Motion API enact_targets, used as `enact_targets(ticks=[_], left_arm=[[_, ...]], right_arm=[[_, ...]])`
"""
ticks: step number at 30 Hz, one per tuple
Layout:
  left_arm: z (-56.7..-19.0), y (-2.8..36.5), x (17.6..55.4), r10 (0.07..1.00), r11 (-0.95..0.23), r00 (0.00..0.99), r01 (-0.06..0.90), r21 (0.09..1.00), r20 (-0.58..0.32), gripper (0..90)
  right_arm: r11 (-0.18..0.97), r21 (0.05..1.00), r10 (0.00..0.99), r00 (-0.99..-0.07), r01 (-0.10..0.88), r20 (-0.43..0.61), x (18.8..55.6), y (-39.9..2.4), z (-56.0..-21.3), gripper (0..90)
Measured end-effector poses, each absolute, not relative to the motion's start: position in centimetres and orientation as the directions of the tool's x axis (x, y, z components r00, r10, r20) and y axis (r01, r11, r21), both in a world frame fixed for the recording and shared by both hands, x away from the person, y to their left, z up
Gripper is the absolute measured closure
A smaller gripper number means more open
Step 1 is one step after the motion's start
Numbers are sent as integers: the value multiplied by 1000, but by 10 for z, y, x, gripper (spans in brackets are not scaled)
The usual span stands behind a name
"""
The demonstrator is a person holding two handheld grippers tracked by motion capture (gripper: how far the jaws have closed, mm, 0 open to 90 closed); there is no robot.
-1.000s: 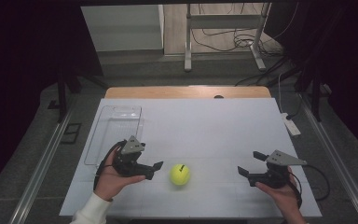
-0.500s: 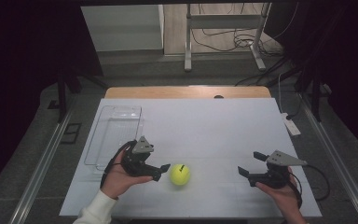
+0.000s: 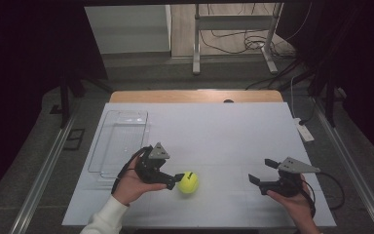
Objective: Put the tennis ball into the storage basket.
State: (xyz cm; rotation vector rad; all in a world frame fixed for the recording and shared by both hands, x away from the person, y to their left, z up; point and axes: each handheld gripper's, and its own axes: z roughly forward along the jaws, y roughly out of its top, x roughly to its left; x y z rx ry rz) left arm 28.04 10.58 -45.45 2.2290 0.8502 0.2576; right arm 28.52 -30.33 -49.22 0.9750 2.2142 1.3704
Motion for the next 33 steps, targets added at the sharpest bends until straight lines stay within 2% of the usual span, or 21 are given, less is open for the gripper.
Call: enact_targets(ticks=[33], left_arm=[[-482, 67, 291, 592, -612, 800, 527, 589, -101, 26]], right_arm=[[302, 880, 711, -701, 367, 48, 286, -303, -494, 118]])
